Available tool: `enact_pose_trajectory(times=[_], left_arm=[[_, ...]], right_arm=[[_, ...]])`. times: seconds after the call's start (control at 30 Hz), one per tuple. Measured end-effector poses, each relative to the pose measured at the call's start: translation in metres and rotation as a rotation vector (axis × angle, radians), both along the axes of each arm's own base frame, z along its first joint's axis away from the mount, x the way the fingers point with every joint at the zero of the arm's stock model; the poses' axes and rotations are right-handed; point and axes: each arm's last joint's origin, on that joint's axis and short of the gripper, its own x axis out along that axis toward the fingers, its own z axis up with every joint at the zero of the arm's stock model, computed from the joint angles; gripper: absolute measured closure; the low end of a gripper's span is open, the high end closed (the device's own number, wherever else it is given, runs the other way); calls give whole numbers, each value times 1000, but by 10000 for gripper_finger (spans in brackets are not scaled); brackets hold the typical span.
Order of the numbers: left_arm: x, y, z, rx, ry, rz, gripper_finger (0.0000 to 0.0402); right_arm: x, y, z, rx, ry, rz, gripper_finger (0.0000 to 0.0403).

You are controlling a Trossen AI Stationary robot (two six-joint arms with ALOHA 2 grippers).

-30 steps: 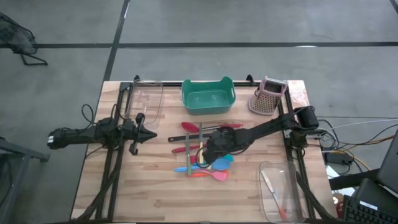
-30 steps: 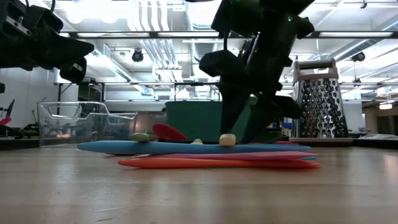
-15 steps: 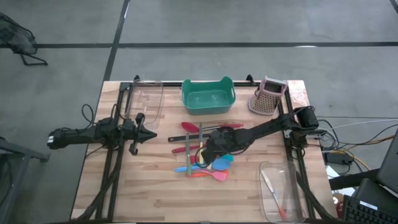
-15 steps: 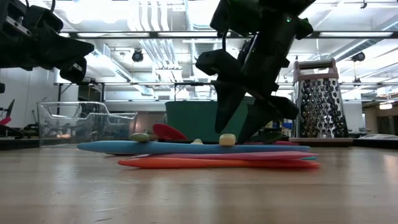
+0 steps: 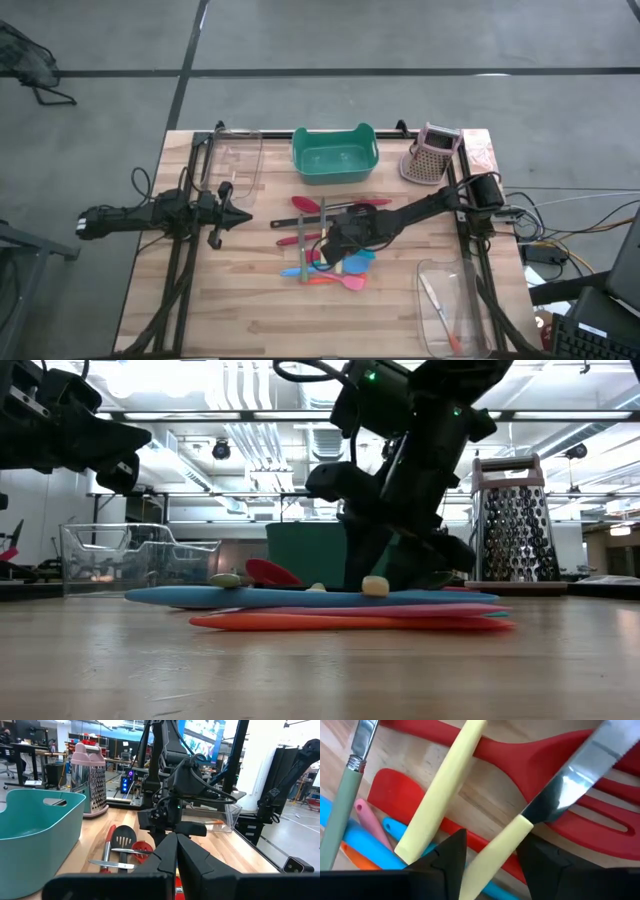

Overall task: Pick & Place Kitchen Items
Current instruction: Put the right yellow knife into the bottom transparent bin

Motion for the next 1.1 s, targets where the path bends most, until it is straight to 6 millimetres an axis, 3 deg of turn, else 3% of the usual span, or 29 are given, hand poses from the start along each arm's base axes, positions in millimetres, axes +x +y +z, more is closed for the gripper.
enact_pose_trajectory(times=[0.47, 0.83, 1.1], left_arm=[[0, 0, 0, 0, 1, 0, 387], [0, 0, 0, 0, 2, 0, 387], [0, 0, 0, 0, 6, 0, 387]], right_arm=[[-2, 0, 4, -22, -1, 60, 349], [-13, 8, 23, -12, 23, 96, 342], [-33, 33, 57, -13, -18, 180, 339]])
